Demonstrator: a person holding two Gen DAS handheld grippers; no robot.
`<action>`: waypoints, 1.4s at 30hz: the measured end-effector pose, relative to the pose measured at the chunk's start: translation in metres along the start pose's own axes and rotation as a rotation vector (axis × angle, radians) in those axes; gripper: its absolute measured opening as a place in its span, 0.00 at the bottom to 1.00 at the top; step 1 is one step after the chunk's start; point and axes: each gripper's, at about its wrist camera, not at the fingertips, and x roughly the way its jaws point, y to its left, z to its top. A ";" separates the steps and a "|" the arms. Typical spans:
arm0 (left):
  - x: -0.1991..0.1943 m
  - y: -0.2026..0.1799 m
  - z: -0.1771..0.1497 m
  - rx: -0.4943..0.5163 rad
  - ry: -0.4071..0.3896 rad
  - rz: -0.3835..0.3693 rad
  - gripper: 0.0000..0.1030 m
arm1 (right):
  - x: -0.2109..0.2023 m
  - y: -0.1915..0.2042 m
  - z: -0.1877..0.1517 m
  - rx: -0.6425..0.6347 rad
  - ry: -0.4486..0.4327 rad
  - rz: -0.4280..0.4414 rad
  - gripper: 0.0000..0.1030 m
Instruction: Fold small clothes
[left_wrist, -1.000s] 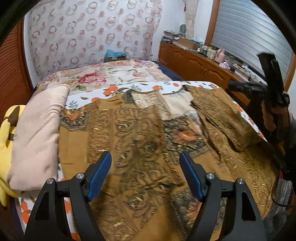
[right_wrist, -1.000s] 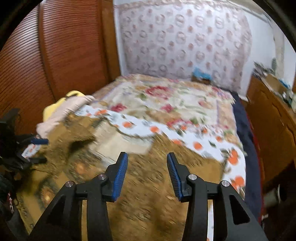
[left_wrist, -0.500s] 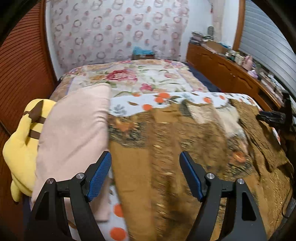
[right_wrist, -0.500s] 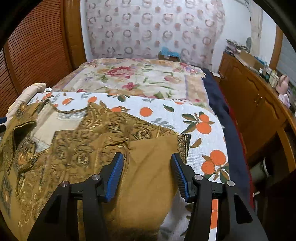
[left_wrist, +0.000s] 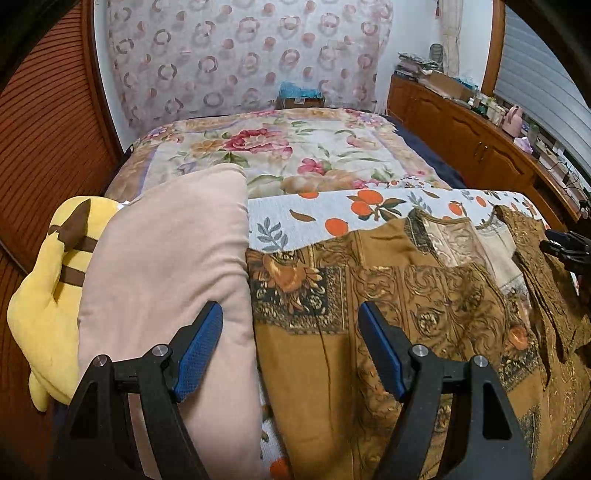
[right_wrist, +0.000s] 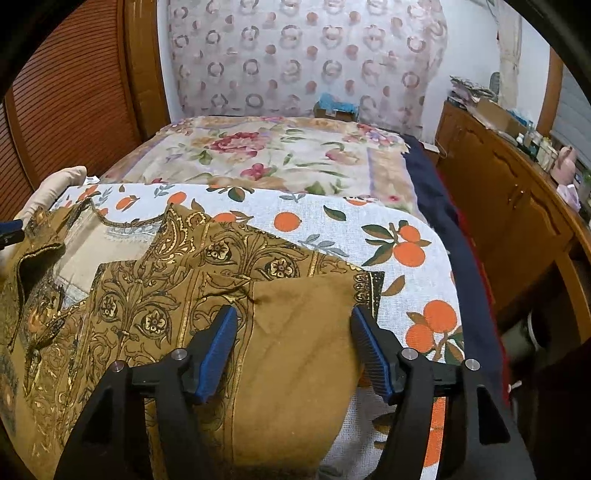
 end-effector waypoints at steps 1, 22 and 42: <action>0.001 0.000 0.002 0.001 0.000 0.001 0.74 | 0.000 0.000 0.001 -0.003 0.001 -0.003 0.67; 0.008 0.006 0.010 0.009 0.007 -0.032 0.33 | 0.002 0.002 0.001 -0.004 0.004 0.002 0.72; 0.018 0.007 0.002 0.004 0.050 -0.024 0.19 | 0.002 0.002 0.001 -0.008 0.005 -0.002 0.73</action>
